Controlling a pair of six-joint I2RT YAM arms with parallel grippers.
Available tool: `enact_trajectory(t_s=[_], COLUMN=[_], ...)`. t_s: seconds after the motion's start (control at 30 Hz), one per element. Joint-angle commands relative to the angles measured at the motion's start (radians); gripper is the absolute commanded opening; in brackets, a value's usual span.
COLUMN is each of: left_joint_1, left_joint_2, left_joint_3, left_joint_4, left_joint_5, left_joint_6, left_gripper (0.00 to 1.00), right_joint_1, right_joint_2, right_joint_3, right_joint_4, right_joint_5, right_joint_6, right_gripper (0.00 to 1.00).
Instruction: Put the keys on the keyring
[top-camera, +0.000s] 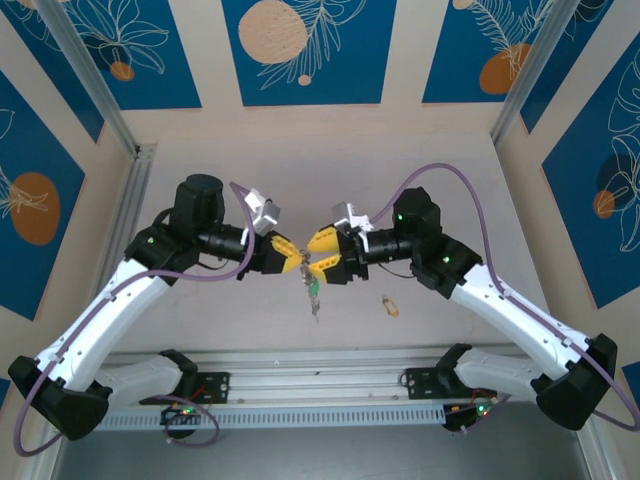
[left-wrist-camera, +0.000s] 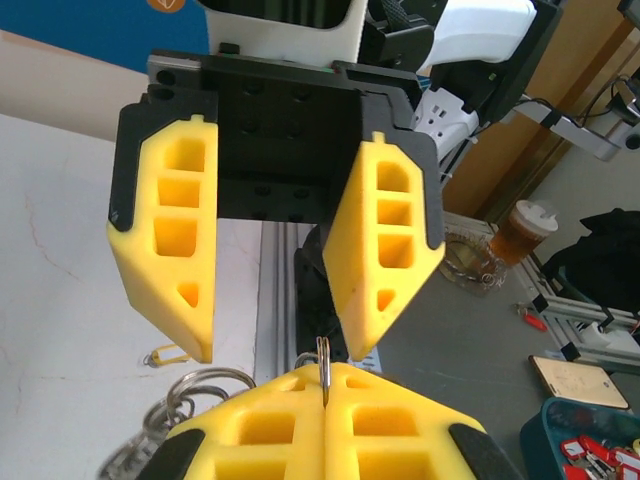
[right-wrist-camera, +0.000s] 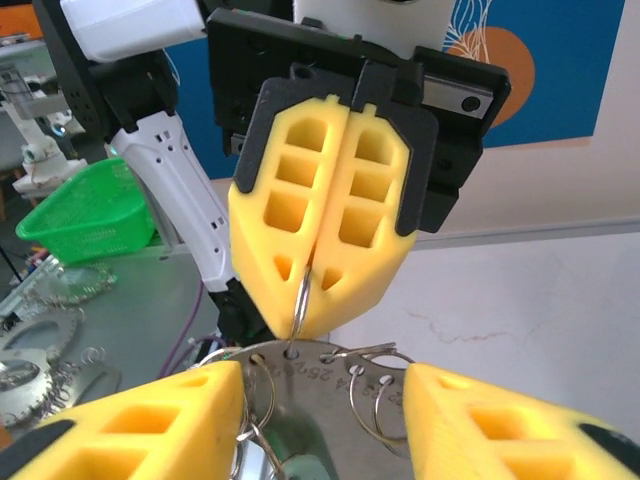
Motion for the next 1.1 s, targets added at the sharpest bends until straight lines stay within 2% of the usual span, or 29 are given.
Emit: enact_trajectory(t_s=[0.0, 0.33, 0.6, 0.7, 0.83, 1.07], left_joint_1=[0.0, -0.006, -0.011, -0.012, -0.011, -0.011], left_joint_2=[-0.007, 0.011, 0.013, 0.011, 0.009, 0.006], left_joint_3=[0.046, 0.058, 0.058, 0.053, 0.054, 0.058], left_joint_4=[-0.012, -0.033, -0.044, -0.04, -0.034, -0.038], left_joint_5=[0.034, 0.01, -0.001, -0.002, -0.004, -0.025], left_joint_6=[0.039, 0.059, 0.074, 0.072, 0.066, 0.056], left_gripper=[0.0, 0.0, 0.0, 0.0, 0.0, 0.0], right_joint_1=[0.004, 0.008, 0.013, 0.016, 0.018, 0.016], right_joint_2=[0.006, 0.007, 0.042, 0.048, 0.056, 0.042], right_joint_3=[0.042, 0.048, 0.081, 0.088, 0.101, 0.105], right_joint_4=[0.028, 0.016, 0.005, -0.001, -0.03, -0.052], right_joint_5=[-0.045, -0.083, -0.104, -0.106, -0.105, -0.081], right_joint_6=[0.01, -0.001, -0.003, -0.007, -0.015, -0.027], right_gripper=[0.44, 0.24, 0.2, 0.16, 0.0, 0.0])
